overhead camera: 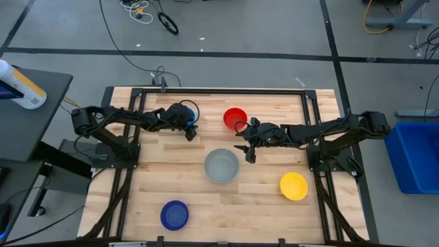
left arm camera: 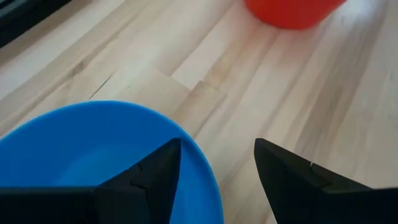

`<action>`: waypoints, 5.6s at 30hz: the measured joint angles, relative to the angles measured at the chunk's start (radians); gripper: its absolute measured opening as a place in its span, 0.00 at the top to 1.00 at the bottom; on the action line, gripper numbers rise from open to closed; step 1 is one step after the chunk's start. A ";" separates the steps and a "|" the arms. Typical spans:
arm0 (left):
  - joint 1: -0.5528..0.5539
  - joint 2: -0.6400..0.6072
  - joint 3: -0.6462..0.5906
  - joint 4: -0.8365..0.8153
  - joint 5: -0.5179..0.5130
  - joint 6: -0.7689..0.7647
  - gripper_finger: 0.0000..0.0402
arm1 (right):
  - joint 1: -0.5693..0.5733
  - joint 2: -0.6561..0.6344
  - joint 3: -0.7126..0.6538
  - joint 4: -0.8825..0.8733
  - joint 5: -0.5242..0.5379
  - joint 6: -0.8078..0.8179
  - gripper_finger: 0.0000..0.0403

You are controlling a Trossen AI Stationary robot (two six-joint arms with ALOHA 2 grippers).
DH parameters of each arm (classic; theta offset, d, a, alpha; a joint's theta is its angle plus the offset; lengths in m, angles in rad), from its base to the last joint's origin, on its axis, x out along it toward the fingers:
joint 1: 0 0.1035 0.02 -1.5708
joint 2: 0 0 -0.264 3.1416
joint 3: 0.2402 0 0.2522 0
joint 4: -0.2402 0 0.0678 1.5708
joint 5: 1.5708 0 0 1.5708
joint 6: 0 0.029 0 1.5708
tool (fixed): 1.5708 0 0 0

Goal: Nest bowls inside each other
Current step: Stack the light blue bowl on the gray bowl

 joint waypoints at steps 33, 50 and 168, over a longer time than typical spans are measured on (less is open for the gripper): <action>-0.006 -0.002 0.001 -0.032 -0.040 0.081 0.98 | 0.000 0.000 0.000 0.000 -0.003 0.003 0.39; -0.045 -0.001 0.000 -0.022 -0.133 0.110 0.98 | 0.003 -0.019 0.000 0.074 -0.096 -0.099 0.50; -0.688 -0.012 0.059 0.450 -0.055 0.117 0.99 | 0.051 -1.062 -0.718 0.128 0.061 0.071 0.64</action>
